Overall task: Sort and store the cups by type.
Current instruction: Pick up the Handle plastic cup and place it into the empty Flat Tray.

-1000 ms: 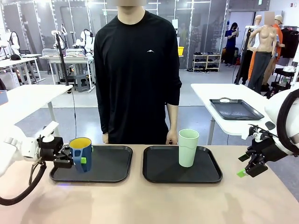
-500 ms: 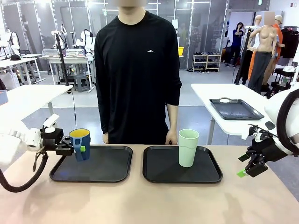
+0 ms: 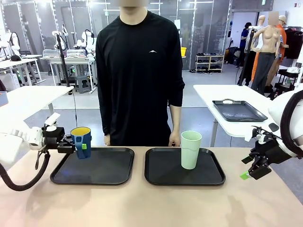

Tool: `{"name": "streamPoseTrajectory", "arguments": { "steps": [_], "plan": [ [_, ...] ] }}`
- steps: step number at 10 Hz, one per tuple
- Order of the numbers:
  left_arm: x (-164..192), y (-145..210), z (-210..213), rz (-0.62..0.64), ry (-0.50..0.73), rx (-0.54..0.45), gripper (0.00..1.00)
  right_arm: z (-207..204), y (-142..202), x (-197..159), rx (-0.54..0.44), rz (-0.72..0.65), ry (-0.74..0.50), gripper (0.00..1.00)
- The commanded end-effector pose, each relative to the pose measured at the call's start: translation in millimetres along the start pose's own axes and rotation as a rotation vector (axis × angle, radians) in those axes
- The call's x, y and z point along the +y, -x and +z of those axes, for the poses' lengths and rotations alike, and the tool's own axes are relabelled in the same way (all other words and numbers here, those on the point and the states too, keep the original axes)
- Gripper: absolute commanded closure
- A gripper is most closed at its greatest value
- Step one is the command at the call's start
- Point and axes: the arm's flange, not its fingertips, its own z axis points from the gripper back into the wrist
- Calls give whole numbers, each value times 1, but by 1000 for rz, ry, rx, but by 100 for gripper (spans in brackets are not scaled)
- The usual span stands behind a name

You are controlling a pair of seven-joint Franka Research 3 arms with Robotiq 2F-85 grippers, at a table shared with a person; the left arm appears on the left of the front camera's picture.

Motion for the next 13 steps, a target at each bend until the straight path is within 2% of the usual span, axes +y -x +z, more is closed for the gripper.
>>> {"name": "streamPoseTrajectory", "arguments": {
  "steps": [1, 5, 13],
  "plan": [
    [0, -1, -1, -1, -4, 7, 26, -2, 1, -1, -7, 5, 1, 0],
    [7, 11, -6, -18, -16, 12, 26, -2, 1, -1, -7, 5, 1, 0],
    [32, 51, -9, -145, 5, 40, 26, -2, 1, -1, -7, 5, 1, 0]
  ]
}}
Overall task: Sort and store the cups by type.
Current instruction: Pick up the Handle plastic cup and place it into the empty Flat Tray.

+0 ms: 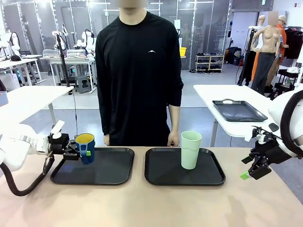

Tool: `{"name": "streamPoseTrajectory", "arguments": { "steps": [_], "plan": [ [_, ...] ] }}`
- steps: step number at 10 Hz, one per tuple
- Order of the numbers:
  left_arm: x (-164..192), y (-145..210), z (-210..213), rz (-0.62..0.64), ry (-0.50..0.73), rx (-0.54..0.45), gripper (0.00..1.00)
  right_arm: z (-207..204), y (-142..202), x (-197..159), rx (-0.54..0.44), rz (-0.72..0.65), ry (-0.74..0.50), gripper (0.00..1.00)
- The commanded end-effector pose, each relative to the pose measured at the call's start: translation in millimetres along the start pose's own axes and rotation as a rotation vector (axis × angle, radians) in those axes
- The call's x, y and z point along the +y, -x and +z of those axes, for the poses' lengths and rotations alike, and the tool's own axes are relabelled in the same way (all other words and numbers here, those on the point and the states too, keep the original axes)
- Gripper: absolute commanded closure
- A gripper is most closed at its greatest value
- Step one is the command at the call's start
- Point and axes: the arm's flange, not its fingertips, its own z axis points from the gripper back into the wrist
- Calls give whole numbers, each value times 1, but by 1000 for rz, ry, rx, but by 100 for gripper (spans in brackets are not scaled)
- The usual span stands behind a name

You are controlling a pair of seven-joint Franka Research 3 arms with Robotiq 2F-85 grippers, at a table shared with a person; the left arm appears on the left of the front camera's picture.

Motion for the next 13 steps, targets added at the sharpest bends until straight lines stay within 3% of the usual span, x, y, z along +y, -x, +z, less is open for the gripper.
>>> {"name": "streamPoseTrajectory", "arguments": {
  "steps": [1, 4, 7, 13],
  "plan": [
    [12, 13, -5, -41, 5, 23, 26, -2, 1, -1, -7, 5, 1, 0],
    [18, 25, -6, -57, 14, 51, 26, -2, 1, -1, -7, 5, 1, 0],
    [27, 45, -11, -40, 84, 5, 26, -2, 1, -1, -7, 5, 1, 0],
    [27, 64, -11, -7, 88, -35, 26, -2, 1, -1, -7, 5, 1, 0]
  ]
}}
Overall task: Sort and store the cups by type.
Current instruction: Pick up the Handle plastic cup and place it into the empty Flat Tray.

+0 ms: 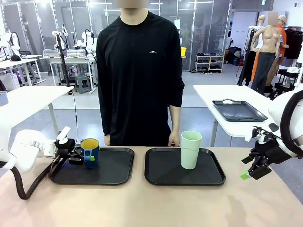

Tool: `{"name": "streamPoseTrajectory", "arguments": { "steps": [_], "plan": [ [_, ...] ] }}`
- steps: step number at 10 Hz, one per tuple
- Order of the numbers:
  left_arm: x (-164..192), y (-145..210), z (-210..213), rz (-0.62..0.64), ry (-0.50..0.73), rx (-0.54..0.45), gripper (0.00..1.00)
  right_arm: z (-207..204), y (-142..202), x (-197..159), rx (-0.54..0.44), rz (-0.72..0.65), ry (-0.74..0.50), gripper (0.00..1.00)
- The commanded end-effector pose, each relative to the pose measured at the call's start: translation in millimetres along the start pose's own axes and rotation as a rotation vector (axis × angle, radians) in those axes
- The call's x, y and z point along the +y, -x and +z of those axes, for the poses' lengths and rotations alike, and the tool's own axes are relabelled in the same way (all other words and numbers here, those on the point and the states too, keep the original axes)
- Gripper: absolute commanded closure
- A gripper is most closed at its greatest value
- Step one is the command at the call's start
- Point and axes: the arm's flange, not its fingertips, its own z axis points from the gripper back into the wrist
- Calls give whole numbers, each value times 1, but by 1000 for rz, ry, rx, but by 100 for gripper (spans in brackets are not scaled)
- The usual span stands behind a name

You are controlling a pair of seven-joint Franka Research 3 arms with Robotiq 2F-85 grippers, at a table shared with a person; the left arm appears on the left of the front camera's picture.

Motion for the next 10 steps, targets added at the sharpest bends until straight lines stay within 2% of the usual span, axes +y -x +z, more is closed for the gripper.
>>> {"name": "streamPoseTrajectory", "arguments": {
  "steps": [1, 6, 8, 9, 10],
  "plan": [
    [1, 22, 5, 23, -2, 18, 26, -2, 1, -1, -7, 5, 1, 0],
    [-1, 24, 11, 47, -7, 32, 26, -2, 1, -1, -7, 5, 1, 0],
    [0, 23, 13, 59, -11, 39, 7, -2, 1, -1, -7, 5, 1, 0],
    [1, 23, 15, 65, -19, 42, 0, -2, 1, -1, -7, 5, 1, 0],
    [1, 21, 17, 66, -32, 49, 0, -2, 1, -1, -7, 5, 1, 0]
  ]
}}
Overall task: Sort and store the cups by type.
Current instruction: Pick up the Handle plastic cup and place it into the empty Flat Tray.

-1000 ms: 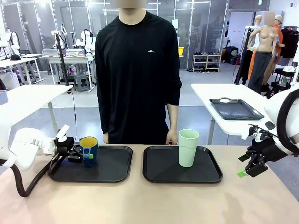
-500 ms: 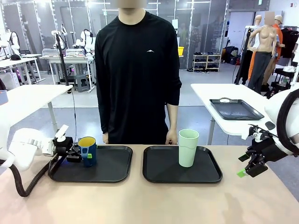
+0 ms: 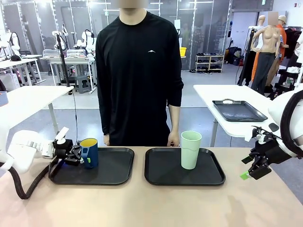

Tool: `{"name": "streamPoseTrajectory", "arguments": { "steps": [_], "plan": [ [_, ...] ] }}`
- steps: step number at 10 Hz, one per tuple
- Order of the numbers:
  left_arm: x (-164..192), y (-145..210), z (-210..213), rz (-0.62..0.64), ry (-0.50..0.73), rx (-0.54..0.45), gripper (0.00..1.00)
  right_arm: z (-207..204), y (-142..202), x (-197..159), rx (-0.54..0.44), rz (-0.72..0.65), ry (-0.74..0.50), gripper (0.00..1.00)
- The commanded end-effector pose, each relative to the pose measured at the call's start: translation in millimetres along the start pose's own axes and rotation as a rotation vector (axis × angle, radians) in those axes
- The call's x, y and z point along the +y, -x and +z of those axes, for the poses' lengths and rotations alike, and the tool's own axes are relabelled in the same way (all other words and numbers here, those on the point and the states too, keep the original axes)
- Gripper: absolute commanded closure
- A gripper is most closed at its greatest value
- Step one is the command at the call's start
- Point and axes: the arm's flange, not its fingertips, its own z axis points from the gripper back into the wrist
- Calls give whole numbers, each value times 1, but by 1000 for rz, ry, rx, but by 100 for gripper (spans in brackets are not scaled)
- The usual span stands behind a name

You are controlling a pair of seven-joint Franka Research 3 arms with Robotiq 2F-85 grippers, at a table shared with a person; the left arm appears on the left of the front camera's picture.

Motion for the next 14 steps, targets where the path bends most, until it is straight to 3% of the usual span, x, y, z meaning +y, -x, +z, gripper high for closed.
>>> {"name": "streamPoseTrajectory", "arguments": {
  "steps": [1, 10, 14],
  "plan": [
    [2, 15, 4, 23, -22, 28, 0, -2, 1, -1, -7, 5, 1, 0],
    [-18, 10, 36, 53, -101, 31, 0, -2, 1, -1, -7, 5, 1, 0],
    [-47, -3, 68, 60, -154, 67, 0, -2, 1, -1, -7, 5, 1, 0]
  ]
}}
